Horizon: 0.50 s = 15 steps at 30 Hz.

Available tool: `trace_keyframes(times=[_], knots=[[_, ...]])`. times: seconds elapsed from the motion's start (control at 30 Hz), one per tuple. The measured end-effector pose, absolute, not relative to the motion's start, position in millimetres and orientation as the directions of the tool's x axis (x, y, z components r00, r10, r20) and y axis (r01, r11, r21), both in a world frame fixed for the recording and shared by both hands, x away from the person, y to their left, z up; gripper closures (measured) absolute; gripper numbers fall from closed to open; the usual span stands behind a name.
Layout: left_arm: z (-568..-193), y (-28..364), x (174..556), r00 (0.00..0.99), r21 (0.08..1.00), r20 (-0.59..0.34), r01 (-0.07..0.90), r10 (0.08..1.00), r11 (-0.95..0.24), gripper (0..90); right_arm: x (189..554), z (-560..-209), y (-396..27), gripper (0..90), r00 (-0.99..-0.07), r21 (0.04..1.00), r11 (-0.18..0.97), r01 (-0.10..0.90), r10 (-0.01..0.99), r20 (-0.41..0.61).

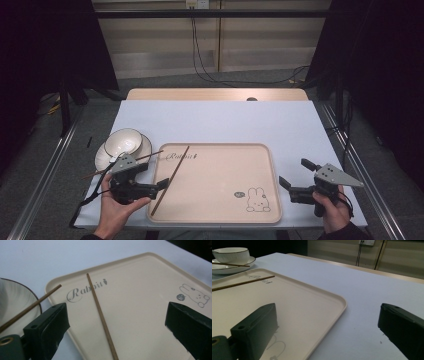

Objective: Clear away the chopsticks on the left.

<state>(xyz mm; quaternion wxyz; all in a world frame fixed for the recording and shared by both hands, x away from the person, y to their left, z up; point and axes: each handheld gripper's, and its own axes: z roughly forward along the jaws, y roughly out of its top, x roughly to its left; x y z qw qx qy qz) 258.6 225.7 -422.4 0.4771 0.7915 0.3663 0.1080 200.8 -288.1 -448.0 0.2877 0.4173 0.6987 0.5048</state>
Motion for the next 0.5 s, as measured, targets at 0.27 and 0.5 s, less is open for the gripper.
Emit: trace_keyframes(times=[0.27, 0.5], knots=[[-423, 260, 253, 0.754, 0.853, -0.191, 0.445, 0.628, -0.274, 2.4, 201, -448, -288, 2.2, -0.484, 0.946, 0.142, 0.291, 0.875, 0.018], [-423, 286, 249, 0.756, 0.878, -0.15, 0.398, 0.638, -0.265, 3.0, 201, -448, -288, 2.3, -0.489, 0.946, 0.143, 0.291, 0.872, 0.018]])
